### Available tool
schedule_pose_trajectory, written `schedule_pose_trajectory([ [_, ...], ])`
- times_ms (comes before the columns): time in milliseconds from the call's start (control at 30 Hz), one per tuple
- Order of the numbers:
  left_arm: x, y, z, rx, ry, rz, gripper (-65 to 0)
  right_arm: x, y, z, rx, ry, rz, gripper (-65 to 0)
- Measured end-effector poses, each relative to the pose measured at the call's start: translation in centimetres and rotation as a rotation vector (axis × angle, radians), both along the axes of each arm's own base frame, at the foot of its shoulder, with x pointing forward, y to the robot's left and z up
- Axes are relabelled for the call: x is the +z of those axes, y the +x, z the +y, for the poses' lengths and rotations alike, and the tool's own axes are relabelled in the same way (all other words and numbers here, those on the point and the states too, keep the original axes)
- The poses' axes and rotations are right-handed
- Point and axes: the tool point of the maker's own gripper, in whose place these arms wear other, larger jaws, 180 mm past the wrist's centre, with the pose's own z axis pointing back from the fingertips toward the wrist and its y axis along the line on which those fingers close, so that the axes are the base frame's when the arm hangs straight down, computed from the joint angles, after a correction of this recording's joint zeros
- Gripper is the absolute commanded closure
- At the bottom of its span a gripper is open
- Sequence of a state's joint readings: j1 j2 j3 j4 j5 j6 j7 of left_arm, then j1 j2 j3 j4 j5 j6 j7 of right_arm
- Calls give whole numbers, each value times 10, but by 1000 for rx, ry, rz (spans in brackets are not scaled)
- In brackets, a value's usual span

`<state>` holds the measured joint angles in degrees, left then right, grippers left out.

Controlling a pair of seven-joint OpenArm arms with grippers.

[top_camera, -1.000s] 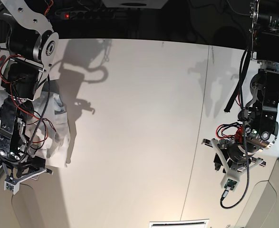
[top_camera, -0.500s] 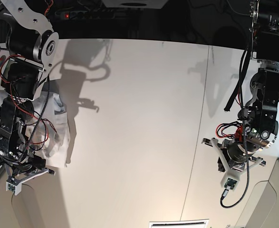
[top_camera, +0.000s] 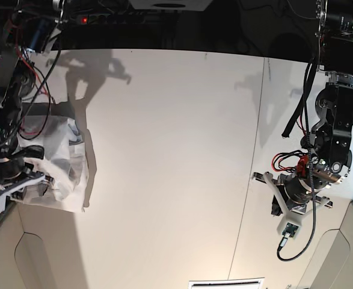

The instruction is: Layout the t-shirt on the table in an organized manner, then fold the t-shirt properly

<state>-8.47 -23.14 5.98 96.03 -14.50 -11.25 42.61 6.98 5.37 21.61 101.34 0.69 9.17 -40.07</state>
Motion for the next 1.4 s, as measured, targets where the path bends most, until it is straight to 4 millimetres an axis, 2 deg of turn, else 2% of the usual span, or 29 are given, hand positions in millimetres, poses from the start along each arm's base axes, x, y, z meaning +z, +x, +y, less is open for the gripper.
schedule_pose_trajectory([
  [133,0,-22,6,6,-7,-5,0,2,-38,3,14,-45,13,0],
  [333,-3,-75,45,78,-65,17,0,0,-92,6,56,-113,84,0],
  [433,-12,-104,64,109,-129,60,0,-10,-120,5,81,-139,153,0],
  [533,-28,-140,76,131,-211,167,0,-28,-149,6,123,-142,254,0],
  [600,-39,-167,75,122,-281,268,0,-38,-165,10,163,-131,305,0],
  [733,-48,-221,64,53,-406,410,0,-56,-193,21,238,-87,413,0],
  [867,-57,-271,75,104,-442,522,0,-74,-226,39,304,3,533,0],
  [967,-63,-298,83,140,-427,585,0,-79,-244,48,334,84,583,0],
  [1167,-76,-354,86,186,-423,725,0,-82,-272,46,380,120,674,0],
  [1233,-81,-368,89,206,-439,734,0,-83,-283,50,393,156,701,0],
  [1333,-90,-372,100,280,-489,672,0,-89,-299,50,417,183,748,0],
  [1400,-103,-376,102,323,-535,645,0,-98,-310,51,440,228,786,0],
])
